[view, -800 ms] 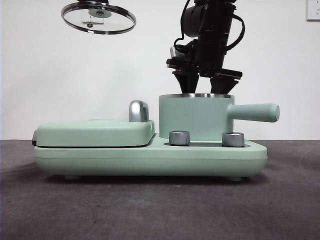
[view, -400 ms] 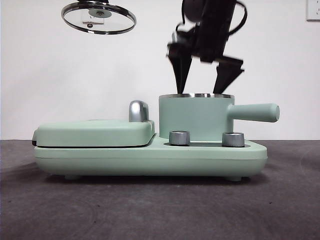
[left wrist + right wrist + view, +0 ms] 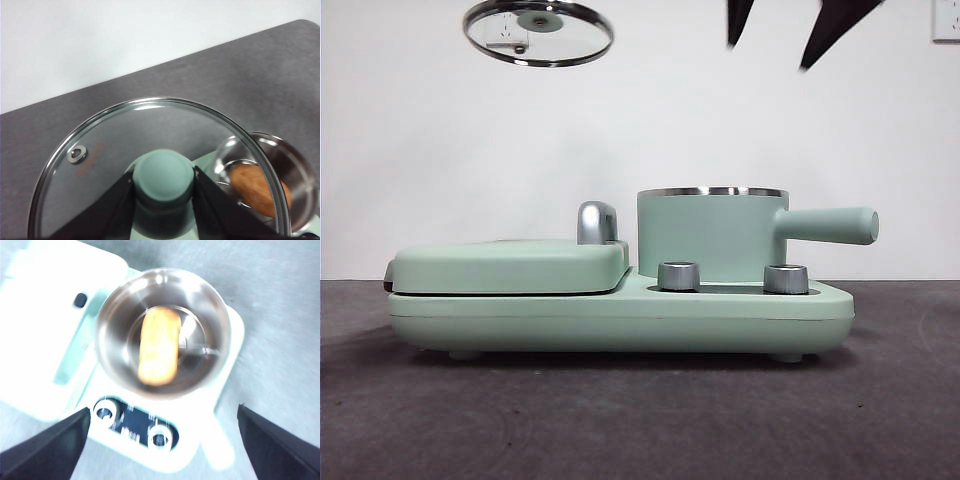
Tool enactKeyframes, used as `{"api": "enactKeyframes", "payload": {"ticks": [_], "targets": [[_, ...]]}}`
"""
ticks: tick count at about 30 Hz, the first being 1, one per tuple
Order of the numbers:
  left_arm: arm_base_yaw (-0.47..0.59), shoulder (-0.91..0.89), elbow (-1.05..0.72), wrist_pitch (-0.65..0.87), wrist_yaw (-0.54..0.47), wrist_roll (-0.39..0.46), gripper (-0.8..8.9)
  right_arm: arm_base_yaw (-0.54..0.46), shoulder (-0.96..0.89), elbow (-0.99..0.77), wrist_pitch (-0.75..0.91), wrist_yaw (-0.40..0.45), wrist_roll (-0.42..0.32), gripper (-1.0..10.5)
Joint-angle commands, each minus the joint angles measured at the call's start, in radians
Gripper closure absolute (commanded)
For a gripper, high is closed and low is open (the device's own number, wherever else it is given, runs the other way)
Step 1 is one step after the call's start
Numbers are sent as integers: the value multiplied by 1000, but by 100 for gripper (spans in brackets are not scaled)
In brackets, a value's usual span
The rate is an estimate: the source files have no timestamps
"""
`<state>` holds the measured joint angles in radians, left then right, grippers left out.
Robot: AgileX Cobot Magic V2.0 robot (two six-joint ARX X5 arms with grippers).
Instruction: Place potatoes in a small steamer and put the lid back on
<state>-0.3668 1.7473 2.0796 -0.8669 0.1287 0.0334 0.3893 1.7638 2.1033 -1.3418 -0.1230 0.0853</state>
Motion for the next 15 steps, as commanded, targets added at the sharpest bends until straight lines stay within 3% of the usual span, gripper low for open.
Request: {"api": "enactKeyframes", "payload": {"ticks": [1, 8, 15], "targets": [[-29, 7, 34, 27, 3, -12, 734, 10, -85, -60, -72, 18, -9, 481], [-112, 16, 33, 29, 3, -11, 734, 47, -397, -365, -24, 52, -11, 482], [-204, 69, 33, 46, 3, 27, 734, 97, -747, -749, 209, 52, 31, 483]]}}
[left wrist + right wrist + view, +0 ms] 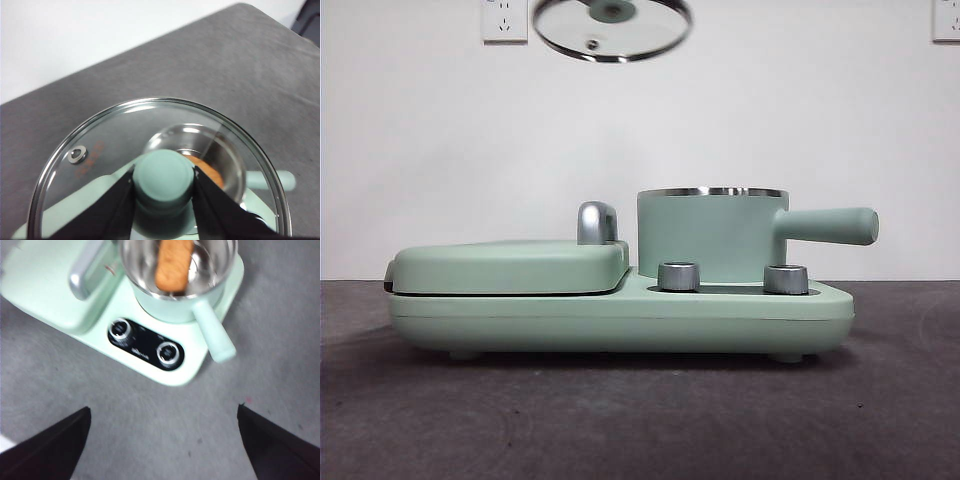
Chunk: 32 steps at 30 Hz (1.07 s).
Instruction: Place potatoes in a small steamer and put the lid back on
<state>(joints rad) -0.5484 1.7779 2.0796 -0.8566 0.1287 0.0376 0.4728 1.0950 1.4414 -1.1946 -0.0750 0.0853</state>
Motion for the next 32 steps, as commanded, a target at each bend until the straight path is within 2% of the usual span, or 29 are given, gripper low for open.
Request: {"api": "enactKeyframes", "payload": {"ticks": [1, 4, 7, 10, 15, 19, 28, 32], "targets": [[-32, 48, 33, 40, 3, 27, 734, 17, -125, -137, 95, 4, 45, 483], [-61, 88, 33, 54, 3, 35, 734, 26, -274, -292, 196, -4, 83, 483], [-82, 129, 33, 73, 3, 66, 734, 33, -406, -412, 254, -4, 84, 482], [-101, 169, 33, 105, 3, 105, 734, 35, -521, -494, 266, -3, 103, 482], [-112, 228, 33, 149, 3, 113, 734, 35, -652, -548, 235, -3, 158, 483], [-113, 283, 33, 159, 9, 117, 734, 35, -699, -549, 233, -3, 200, 482], [-113, 331, 33, 205, 11, 112, 739, 35, -700, -549, 229, -3, 204, 482], [-109, 332, 33, 216, 22, 127, 791, 35, -700, -549, 229, -3, 204, 482]]}}
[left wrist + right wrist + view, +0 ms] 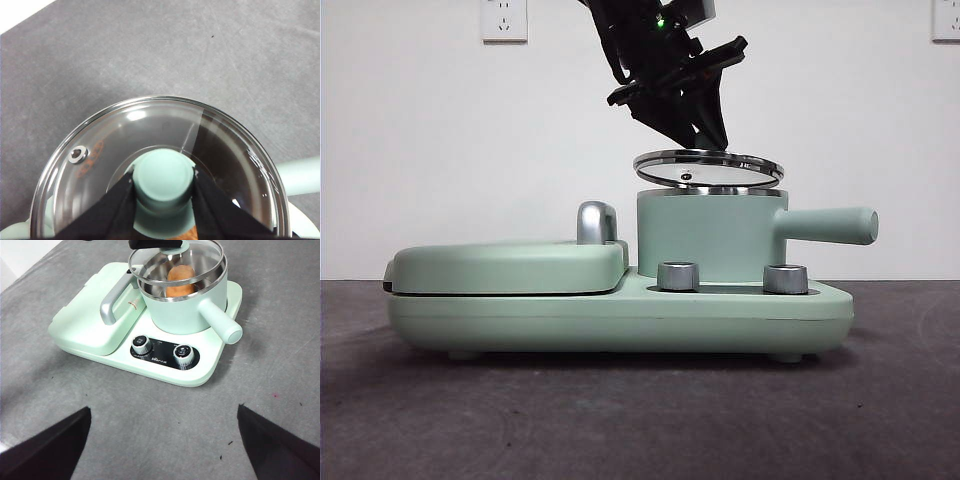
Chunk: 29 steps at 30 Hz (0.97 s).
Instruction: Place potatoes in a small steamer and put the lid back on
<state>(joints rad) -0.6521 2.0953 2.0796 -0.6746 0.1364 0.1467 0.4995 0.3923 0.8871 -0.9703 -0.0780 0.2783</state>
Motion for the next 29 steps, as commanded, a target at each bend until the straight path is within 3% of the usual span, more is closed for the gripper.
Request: {"api": "enactKeyframes", "payload": {"ticks": [1, 29], "targets": [[-5, 15, 33, 40, 21, 18, 791, 8, 3, 6, 5, 0, 11, 482], [-6, 77, 33, -37, 21, 21, 785, 8, 3, 6, 5, 1, 47, 482]]}}
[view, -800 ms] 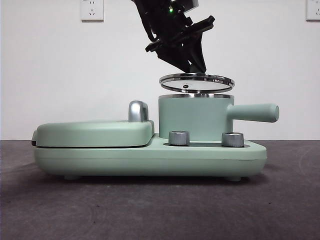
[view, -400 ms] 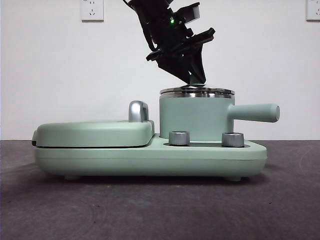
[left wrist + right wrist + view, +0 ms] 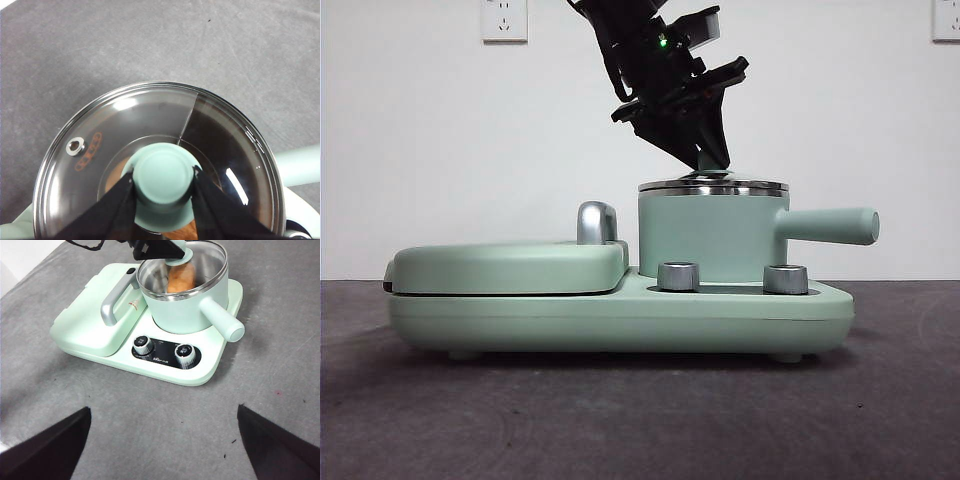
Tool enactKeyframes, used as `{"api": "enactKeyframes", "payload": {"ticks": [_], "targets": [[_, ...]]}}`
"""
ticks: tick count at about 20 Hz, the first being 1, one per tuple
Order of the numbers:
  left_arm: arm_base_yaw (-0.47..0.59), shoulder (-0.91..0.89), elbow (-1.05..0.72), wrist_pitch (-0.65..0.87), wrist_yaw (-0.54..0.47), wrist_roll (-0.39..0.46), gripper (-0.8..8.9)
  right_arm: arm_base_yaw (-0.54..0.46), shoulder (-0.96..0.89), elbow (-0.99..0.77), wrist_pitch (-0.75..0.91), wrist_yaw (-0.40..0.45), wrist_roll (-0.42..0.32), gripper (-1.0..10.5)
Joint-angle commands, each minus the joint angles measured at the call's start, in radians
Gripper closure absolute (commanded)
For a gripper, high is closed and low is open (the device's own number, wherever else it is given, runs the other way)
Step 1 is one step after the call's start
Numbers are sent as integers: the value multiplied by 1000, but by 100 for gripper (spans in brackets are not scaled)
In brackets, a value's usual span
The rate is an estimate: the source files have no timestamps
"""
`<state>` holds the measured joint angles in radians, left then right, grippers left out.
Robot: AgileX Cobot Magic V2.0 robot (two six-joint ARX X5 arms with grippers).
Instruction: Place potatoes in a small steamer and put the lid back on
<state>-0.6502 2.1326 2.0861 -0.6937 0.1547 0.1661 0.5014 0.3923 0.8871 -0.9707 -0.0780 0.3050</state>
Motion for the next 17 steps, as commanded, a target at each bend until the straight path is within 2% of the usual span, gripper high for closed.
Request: {"api": "enactKeyframes", "payload": {"ticks": [1, 3, 8, 12, 17], "targets": [[-8, 40, 26, -20, 3, 1, 784, 6, 3, 6, 5, 1, 23, 482], [-8, 40, 26, -20, 3, -3, 729, 6, 3, 6, 5, 1, 26, 483], [-8, 33, 36, -3, 3, -67, 350, 6, 3, 6, 6, 8, 28, 482], [1, -49, 47, -24, 3, -74, 331, 6, 3, 6, 6, 6, 28, 482], [23, -230, 47, -164, 3, -80, 332, 6, 3, 6, 6, 0, 27, 482]]}}
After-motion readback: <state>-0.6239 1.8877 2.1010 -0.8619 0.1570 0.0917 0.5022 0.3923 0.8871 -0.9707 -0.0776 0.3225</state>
